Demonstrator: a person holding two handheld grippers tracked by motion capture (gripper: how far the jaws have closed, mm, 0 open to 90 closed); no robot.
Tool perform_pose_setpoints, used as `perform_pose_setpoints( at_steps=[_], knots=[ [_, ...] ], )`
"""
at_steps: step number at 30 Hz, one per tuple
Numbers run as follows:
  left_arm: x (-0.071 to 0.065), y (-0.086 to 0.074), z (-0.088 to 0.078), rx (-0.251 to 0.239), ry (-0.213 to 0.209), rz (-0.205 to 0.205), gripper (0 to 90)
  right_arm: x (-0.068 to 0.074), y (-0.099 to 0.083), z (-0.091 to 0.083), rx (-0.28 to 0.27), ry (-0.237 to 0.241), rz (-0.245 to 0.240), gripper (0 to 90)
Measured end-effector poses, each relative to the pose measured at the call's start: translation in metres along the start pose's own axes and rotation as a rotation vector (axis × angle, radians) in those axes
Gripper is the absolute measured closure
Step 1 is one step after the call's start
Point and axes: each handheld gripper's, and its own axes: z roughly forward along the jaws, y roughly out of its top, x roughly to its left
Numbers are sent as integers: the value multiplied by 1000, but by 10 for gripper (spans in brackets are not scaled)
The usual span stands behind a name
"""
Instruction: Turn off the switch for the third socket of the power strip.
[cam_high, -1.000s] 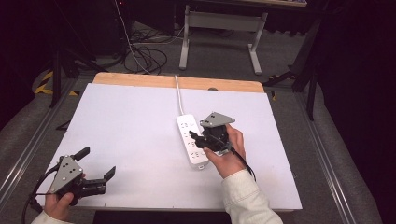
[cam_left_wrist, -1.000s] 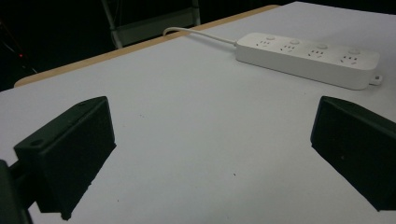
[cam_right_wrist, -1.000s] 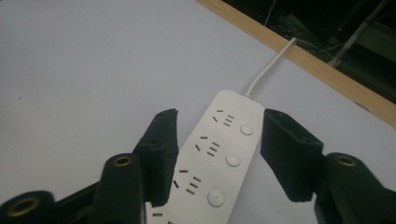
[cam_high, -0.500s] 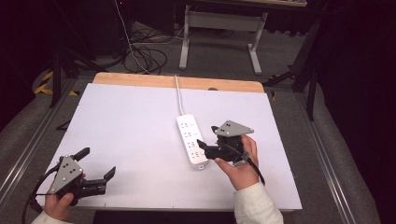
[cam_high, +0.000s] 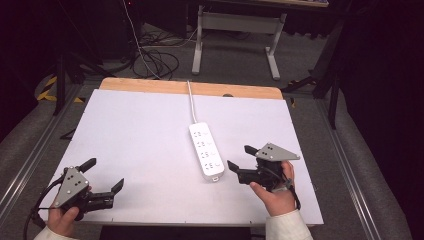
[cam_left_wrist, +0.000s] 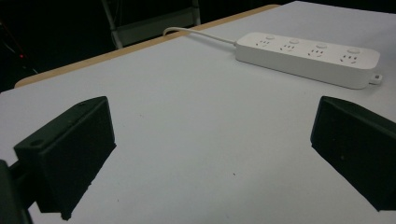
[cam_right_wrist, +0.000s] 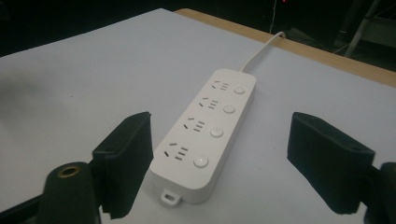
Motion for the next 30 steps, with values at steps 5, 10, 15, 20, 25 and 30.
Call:
perform_pose_setpoints(
  at_steps=[5, 10, 15, 20, 25, 30],
  knots=[
    [0, 0, 0, 3, -1, 0, 3, -10, -19, -9, -15, 16, 16, 184],
    [0, 0, 0, 11, -9, 0, 3, -16, -35, -12, 6, 27, 2, 156],
    [0, 0, -1, 13, -11, 3, 3, -22, -53, -15, 39, 42, 24, 122],
    [1, 1, -2, 20, -17, 6, 3, -25, -66, -18, 42, 53, 16, 94],
    [2, 1, -1, 31, -19, 11, 3, -27, -78, -19, 47, 51, 15, 93],
    [3, 1, 0, 39, -28, 5, 3, -27, -89, -17, 79, 49, 12, 93]
  ],
)
